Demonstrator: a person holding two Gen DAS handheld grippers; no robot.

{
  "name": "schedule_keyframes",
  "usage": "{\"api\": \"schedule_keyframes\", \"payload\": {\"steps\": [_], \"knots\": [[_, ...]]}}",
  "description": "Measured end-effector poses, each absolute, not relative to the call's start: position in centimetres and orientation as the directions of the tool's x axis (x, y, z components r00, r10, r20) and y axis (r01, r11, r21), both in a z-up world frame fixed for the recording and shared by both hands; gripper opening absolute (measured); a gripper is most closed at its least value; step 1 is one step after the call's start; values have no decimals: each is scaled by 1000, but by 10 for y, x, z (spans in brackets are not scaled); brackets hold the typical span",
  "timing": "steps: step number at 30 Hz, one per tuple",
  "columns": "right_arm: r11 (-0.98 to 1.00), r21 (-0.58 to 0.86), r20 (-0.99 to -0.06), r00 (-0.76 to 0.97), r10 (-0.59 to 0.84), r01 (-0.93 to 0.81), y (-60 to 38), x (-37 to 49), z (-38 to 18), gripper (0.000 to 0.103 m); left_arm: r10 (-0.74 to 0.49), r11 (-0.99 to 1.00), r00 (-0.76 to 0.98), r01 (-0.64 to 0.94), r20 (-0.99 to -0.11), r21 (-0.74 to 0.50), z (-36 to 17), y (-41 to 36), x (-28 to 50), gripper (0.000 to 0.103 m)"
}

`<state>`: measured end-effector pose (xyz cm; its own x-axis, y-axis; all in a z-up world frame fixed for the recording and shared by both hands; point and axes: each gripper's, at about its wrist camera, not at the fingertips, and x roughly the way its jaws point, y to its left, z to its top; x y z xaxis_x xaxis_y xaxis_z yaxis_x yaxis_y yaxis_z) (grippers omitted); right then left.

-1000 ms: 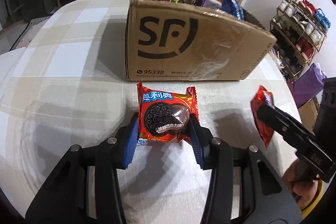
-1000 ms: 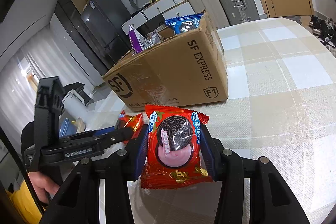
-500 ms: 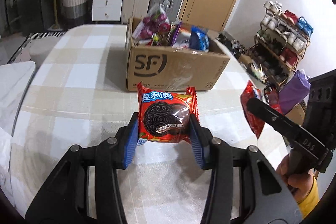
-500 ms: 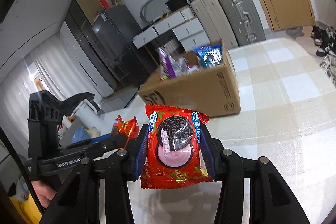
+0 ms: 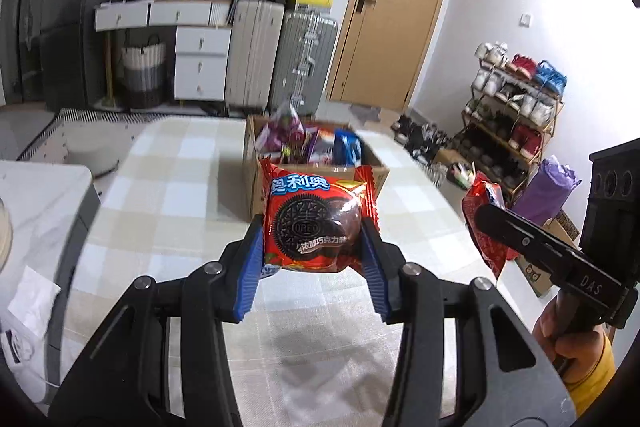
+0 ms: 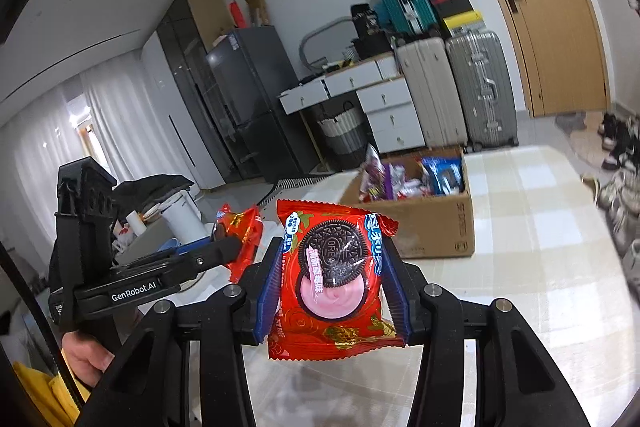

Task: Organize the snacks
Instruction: 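Lift both red Oreo packs and carry them over the box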

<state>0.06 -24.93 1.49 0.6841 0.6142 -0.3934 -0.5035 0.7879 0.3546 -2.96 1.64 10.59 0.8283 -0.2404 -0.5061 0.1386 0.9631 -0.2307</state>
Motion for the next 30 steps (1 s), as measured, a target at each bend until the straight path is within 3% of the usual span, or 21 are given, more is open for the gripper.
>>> {"api": "schedule_keyframes", "payload": {"steps": [19, 30], "knots": [[773, 175, -282, 721, 633, -610, -218, -44, 132, 47, -254, 957, 907, 186, -335, -223, 223, 74, -170, 42], [799, 134, -277, 751, 599, -587, -217, 28, 198, 47, -315, 944, 885, 256, -342, -208, 276, 78, -118, 42]]}}
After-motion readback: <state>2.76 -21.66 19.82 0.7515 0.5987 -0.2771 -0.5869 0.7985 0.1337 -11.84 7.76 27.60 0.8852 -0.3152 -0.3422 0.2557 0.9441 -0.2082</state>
